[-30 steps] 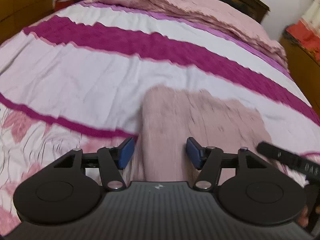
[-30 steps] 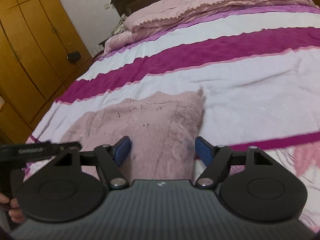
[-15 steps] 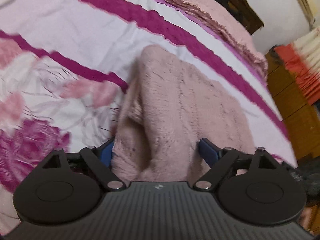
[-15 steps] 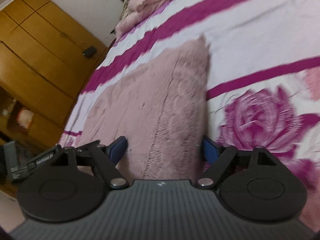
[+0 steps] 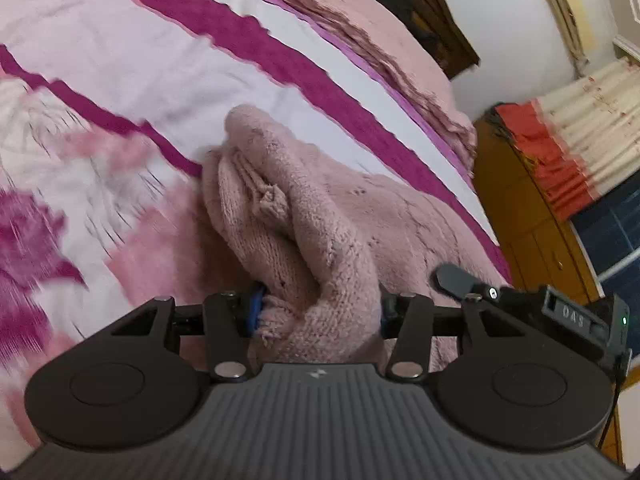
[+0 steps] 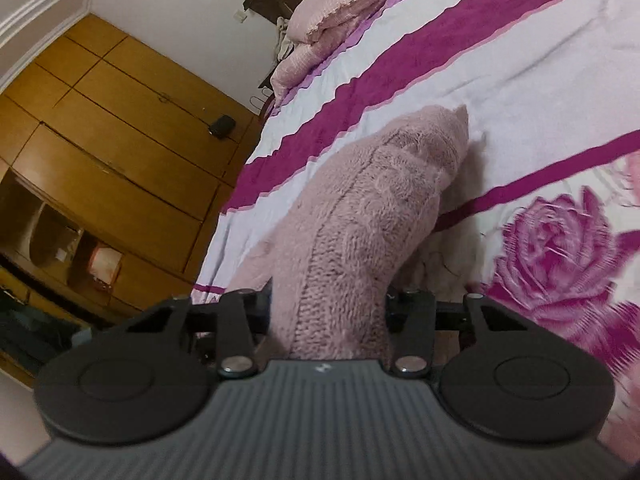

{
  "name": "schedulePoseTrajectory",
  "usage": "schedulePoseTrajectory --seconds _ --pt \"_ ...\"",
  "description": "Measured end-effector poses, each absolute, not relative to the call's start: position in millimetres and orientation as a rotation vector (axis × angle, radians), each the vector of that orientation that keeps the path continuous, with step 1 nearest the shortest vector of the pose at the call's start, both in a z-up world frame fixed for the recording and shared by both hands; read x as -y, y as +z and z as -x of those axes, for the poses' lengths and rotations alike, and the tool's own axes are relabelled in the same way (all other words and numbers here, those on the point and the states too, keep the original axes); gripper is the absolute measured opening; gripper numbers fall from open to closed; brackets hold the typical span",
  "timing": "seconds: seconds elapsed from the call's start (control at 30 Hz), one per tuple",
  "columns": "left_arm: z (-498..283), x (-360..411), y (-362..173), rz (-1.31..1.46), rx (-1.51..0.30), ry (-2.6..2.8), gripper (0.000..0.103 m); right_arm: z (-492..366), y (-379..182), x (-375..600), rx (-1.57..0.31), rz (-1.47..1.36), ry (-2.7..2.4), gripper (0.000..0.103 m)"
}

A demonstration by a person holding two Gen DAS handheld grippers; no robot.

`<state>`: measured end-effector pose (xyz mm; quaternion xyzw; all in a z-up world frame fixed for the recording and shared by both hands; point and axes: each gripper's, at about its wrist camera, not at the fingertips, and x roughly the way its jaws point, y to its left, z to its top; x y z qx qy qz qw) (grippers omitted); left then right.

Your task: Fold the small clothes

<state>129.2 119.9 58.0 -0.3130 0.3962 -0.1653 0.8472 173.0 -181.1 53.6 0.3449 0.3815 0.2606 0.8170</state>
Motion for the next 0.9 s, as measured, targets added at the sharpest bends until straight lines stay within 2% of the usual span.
schedulePoseTrajectory --seconds 0.3,0.53,0.63,0.73,0.9 --pt "-53 -53 77 0.629 -0.891 -0.468 0.054 -97 73 247 -0.854 -0.781 0.516 0.048" --pt "-1 -7 70 0.507 -0.988 -0.505 0.054 -39 50 283 -0.895 -0.748 0.416 0.048" --pt "8 3 67 0.414 -1.006 -0.448 0.054 -24 31 291 -0.92 -0.741 0.356 0.052" --pt "17 7 68 0.282 -1.01 -0.387 0.055 -16 19 284 -0.924 -0.611 0.293 0.059" --pt "29 14 74 0.196 -0.993 -0.342 0.056 -3 27 281 -0.883 -0.499 0.287 0.061"
